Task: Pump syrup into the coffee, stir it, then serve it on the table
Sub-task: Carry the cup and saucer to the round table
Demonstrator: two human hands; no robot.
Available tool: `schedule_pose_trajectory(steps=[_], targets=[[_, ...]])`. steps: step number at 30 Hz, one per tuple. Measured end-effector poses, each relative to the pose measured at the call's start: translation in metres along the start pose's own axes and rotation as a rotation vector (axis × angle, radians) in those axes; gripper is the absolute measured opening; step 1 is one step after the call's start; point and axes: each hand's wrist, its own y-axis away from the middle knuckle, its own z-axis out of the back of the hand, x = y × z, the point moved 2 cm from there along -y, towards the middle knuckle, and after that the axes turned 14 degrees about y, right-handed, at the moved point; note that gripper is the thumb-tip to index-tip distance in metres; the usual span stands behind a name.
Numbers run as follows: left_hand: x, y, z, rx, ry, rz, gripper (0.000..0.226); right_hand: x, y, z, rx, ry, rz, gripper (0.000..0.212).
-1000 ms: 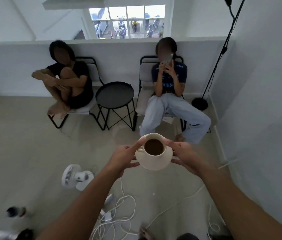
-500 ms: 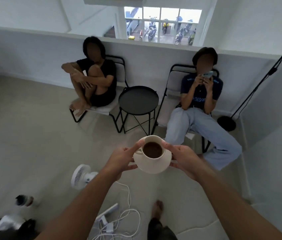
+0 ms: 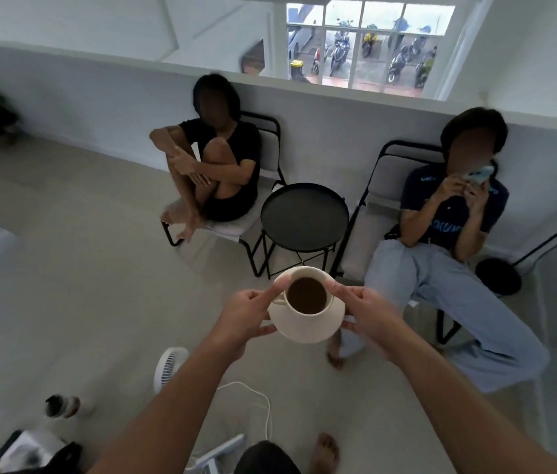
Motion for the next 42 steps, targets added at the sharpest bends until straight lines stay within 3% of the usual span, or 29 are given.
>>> schedule_pose_trajectory(steps=[2, 5, 7, 18, 22, 29, 36, 42], targets=[[-0.011, -0.016, 0.001, -0.008, 0.006, 0.001, 0.084, 0.01, -0.018, 0.001, 0.002, -0.027, 0.008, 0.098], [-0.032, -0.046, 0.004, -0.022, 0.017, 0.004, 0.081, 0.032, -0.046, 0.002, 0.007, -0.017, -0.004, 0.063], [-0.045, -0.067, 0.006, -0.018, 0.009, 0.005, 0.081, 0.042, -0.067, 0.003, -0.019, 0.006, -0.029, 0.055], [-0.118, -0.198, 0.031, 0.031, -0.001, 0.018, 0.076, 0.11, -0.189, -0.006, -0.067, -0.059, -0.049, 0.061], [-0.142, -0.244, 0.038, 0.054, -0.019, 0.03, 0.078, 0.13, -0.23, -0.01, -0.08, -0.086, -0.05, 0.084], [-0.177, -0.316, 0.038, 0.129, 0.003, 0.03, 0.083, 0.164, -0.295, -0.005, -0.131, -0.11, -0.084, 0.089], [-0.206, -0.397, 0.02, 0.108, -0.011, 0.022, 0.067, 0.18, -0.375, 0.026, -0.151, -0.15, -0.147, 0.059], [-0.222, -0.463, -0.01, 0.073, 0.018, 0.024, 0.07, 0.181, -0.445, 0.063, -0.169, -0.118, -0.187, 0.077]])
